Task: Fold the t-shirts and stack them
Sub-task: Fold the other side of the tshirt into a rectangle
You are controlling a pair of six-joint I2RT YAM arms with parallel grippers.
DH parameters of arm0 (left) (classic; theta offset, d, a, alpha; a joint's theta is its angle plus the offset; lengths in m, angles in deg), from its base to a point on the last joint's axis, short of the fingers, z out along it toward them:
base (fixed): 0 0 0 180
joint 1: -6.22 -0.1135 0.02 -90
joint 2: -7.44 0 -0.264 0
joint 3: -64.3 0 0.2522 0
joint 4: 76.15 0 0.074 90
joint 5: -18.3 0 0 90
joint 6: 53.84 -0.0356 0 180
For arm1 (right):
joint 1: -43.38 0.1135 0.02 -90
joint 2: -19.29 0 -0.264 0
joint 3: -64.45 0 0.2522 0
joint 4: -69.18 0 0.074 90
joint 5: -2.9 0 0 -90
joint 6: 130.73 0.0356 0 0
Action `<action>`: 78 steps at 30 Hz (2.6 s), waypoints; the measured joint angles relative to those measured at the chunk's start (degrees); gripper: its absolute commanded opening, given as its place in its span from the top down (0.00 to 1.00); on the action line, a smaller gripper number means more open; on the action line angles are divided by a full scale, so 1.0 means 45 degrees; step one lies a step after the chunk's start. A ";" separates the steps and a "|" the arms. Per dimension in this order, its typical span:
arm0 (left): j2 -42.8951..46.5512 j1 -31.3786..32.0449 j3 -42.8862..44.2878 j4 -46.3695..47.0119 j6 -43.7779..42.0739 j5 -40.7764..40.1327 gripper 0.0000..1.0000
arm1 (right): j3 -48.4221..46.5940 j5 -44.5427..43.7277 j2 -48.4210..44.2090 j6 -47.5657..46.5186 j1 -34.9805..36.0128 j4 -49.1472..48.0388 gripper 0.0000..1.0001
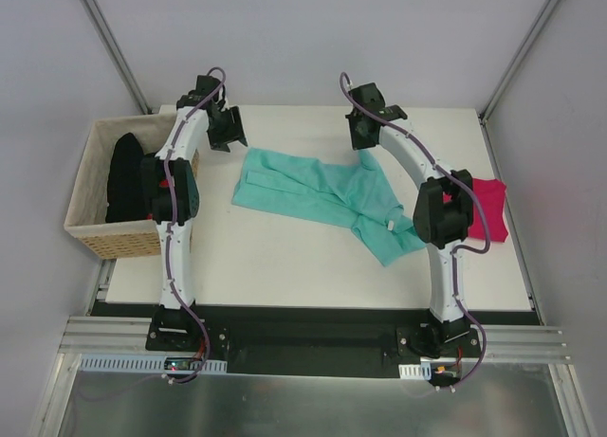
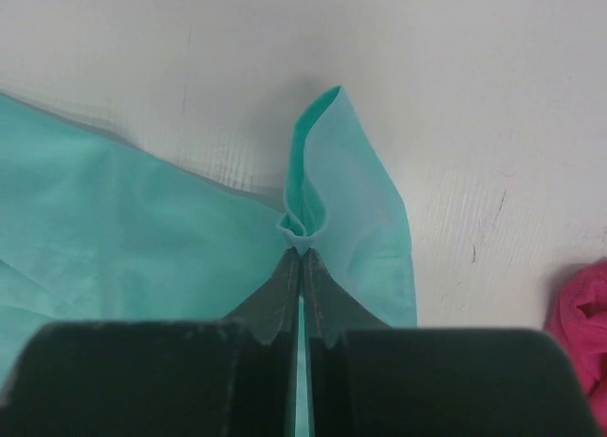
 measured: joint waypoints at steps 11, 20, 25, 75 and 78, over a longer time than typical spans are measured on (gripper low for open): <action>-0.1239 -0.0447 0.0160 0.0010 0.0126 0.1375 0.42 | 0.0136 0.0214 -0.0646 0.0296 0.0826 0.0515 0.99; -0.1248 -0.0442 -0.0398 0.0092 0.0121 0.1666 0.53 | 0.0039 0.0423 -0.0675 0.0461 0.1365 0.0845 0.99; -0.1243 -0.0442 -0.0622 0.0170 0.0107 0.1719 0.81 | -0.0053 0.0452 -0.0675 0.0554 0.1341 0.0874 0.99; -0.0505 -0.0442 -0.1205 0.0267 0.0457 0.2118 0.69 | -0.0495 0.0452 -0.0675 0.0563 0.1341 0.0899 0.99; -0.0321 -0.0442 -0.1205 0.0277 0.0461 0.2118 0.69 | -0.0559 0.0457 -0.0675 0.0563 0.1341 0.0899 0.99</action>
